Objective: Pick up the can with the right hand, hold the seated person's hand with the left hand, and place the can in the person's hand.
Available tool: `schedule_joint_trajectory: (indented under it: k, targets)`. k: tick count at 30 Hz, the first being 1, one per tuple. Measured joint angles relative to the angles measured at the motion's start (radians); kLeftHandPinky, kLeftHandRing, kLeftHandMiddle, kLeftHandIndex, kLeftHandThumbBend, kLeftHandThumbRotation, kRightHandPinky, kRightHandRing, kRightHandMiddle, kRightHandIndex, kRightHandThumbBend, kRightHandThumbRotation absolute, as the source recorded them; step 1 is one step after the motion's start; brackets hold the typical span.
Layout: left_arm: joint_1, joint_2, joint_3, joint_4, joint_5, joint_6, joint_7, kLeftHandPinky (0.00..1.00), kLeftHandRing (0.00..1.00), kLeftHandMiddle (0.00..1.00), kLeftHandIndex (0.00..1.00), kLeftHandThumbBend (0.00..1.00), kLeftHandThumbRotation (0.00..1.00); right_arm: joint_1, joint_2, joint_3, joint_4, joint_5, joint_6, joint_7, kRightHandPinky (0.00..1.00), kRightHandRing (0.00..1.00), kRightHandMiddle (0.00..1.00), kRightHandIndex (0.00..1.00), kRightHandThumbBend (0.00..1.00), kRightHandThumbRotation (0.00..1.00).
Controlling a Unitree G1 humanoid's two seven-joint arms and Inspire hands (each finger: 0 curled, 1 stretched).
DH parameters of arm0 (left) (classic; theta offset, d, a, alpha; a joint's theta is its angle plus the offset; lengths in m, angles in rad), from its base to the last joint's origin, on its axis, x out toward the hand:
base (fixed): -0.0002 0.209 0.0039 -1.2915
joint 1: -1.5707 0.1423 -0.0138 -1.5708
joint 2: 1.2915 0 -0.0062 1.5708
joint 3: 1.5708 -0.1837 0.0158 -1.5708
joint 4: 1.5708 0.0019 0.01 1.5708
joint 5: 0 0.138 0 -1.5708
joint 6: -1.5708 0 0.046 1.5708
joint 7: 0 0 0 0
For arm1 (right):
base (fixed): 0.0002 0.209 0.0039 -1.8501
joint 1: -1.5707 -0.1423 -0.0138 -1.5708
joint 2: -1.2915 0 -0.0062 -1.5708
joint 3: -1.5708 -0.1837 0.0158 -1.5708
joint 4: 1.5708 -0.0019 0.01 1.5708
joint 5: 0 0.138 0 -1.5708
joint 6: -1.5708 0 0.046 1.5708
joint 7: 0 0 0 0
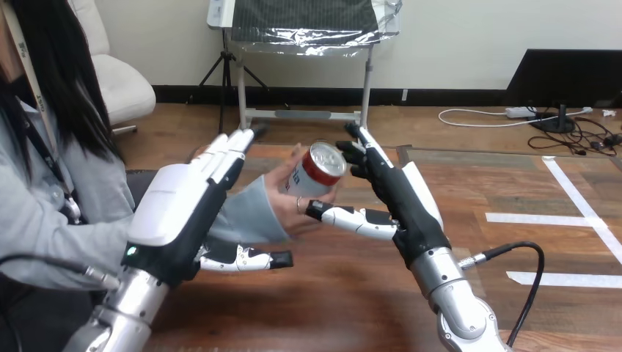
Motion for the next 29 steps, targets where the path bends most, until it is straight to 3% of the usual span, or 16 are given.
schedule_joint_trajectory:
  k: [10, 18, 29]
  targets:
    - [0.012, -0.015, 0.028, 0.062, -0.008, -0.177, 0.125, 0.86, 0.95, 0.99, 0.99, 1.00, 0.58, 0.014, 0.001, -0.015, 0.000, 0.039, -0.080, 0.019, 0.97, 0.96, 0.94, 0.99, 1.00, 0.48]
    - [0.017, -0.044, 0.063, 0.096, -0.007, -0.284, 0.230, 0.86, 0.95, 0.99, 0.99, 1.00, 0.66, 0.023, 0.002, -0.029, 0.000, 0.085, -0.163, 0.057, 0.99, 0.96, 0.94, 0.98, 1.00, 0.50]
    - [0.018, -0.074, 0.093, 0.132, -0.012, -0.434, 0.282, 0.88, 0.99, 1.00, 1.00, 1.00, 0.72, 0.023, 0.003, -0.053, 0.000, 0.144, -0.272, 0.123, 1.00, 0.97, 0.96, 0.97, 1.00, 0.52]
